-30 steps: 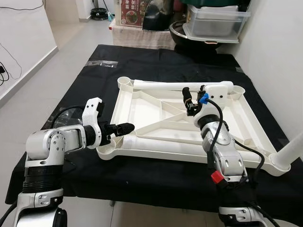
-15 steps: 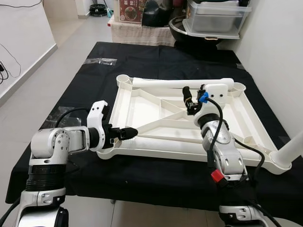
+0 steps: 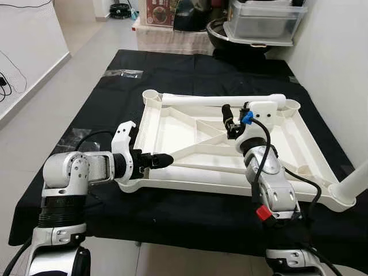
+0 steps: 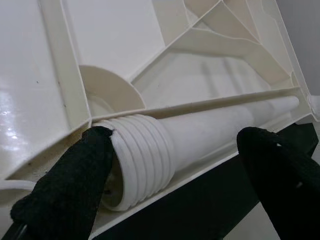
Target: Building children table
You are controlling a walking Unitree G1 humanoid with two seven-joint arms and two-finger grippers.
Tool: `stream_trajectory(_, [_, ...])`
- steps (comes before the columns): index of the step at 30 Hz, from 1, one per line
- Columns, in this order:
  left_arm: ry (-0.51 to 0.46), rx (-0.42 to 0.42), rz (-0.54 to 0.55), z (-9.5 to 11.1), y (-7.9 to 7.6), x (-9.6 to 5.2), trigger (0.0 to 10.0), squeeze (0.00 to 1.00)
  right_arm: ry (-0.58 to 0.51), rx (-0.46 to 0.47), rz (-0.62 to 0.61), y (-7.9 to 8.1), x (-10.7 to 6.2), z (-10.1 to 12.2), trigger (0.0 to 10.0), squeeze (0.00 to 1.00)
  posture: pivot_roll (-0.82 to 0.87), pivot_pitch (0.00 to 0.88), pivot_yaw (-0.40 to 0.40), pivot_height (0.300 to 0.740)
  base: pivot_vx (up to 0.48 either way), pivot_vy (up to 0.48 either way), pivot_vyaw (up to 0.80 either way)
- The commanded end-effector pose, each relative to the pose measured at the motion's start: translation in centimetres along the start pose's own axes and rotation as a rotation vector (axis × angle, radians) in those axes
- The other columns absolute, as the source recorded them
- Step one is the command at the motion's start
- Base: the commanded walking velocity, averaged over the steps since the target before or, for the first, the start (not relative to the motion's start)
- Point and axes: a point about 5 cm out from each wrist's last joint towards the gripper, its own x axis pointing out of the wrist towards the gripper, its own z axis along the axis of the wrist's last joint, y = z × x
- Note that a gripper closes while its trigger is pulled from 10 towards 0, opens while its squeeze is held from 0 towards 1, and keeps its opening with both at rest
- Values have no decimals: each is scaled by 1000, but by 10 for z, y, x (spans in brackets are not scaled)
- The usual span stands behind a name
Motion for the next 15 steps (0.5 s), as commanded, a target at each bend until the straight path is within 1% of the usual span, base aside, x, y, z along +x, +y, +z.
stream_trajectory(1, [28, -19, -12, -3, -1, 3, 10000, 0, 13, 7, -9, -2, -1, -2, 10000, 0, 112, 110, -60, 740, 0, 0, 0])
stream_trajectory(9, [47, -45, -13, -6, 0, 6, 10000, 0, 12, 5, -14, -3, -1, -1, 10000, 0, 112, 110, -57, 740, 0, 0, 0])
stream_trajectory(11, [43, -52, -20, -6, 0, 7, 10000, 0, 11, 5, -14, -3, -2, -1, 10000, 0, 111, 107, -58, 740, 0, 0, 0])
stream_trajectory(14, [2, -104, -69, -3, -2, 9, 10000, 0, 3, 1, -14, -3, 0, 2, 10000, 0, 105, 103, -58, 740, 0, 0, 0])
stream_trajectory(15, [2, -104, -69, -3, -2, 9, 10000, 0, 3, 1, -14, -3, 0, 2, 10000, 0, 105, 103, -58, 740, 0, 0, 0])
